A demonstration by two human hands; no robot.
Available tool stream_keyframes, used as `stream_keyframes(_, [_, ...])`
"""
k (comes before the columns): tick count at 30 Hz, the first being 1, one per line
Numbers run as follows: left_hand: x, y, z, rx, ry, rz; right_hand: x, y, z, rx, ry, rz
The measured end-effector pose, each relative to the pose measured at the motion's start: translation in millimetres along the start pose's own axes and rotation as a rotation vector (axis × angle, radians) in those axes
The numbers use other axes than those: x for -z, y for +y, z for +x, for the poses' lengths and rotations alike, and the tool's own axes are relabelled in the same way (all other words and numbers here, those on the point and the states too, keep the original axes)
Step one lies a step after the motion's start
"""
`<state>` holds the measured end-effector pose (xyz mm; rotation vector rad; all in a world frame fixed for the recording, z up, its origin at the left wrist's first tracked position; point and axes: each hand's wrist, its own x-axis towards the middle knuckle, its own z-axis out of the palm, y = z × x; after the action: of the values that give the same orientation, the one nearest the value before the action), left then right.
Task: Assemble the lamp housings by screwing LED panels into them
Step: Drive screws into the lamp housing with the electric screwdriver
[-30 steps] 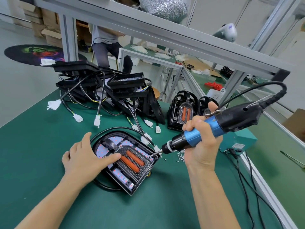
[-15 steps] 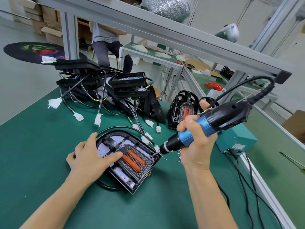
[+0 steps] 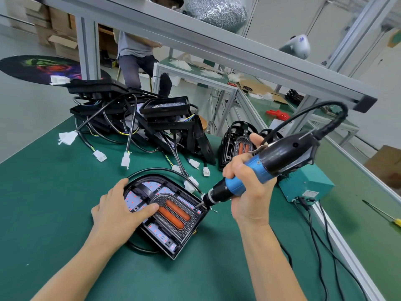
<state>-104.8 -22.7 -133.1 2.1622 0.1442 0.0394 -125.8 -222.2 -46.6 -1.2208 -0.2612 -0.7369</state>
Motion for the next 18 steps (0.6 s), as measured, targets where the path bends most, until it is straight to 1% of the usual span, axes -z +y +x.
stream_keyframes(4, [-1.1, -1.6, -0.2, -0.013, 0.001, -0.011, 4.5, -1.8, 0.0, 0.001, 0.052, 0.002])
stream_keyframes(9, [-2.3, -3.1, 1.7, -0.019, 0.008, -0.039, 2.2, -3.0, 0.2, 0.001, -0.016, -0.003])
stream_keyframes(13, [-5.7, -7.2, 3.4, -0.011, -0.011, -0.159, 1.4, -0.6, 0.3, -0.021, -0.052, 0.003])
stream_keyframes(18, [-12.0, -4.4, 5.4, -0.063, -0.029, -0.357, 10.2, -1.7, 4.2, -0.091, -0.084, -0.005])
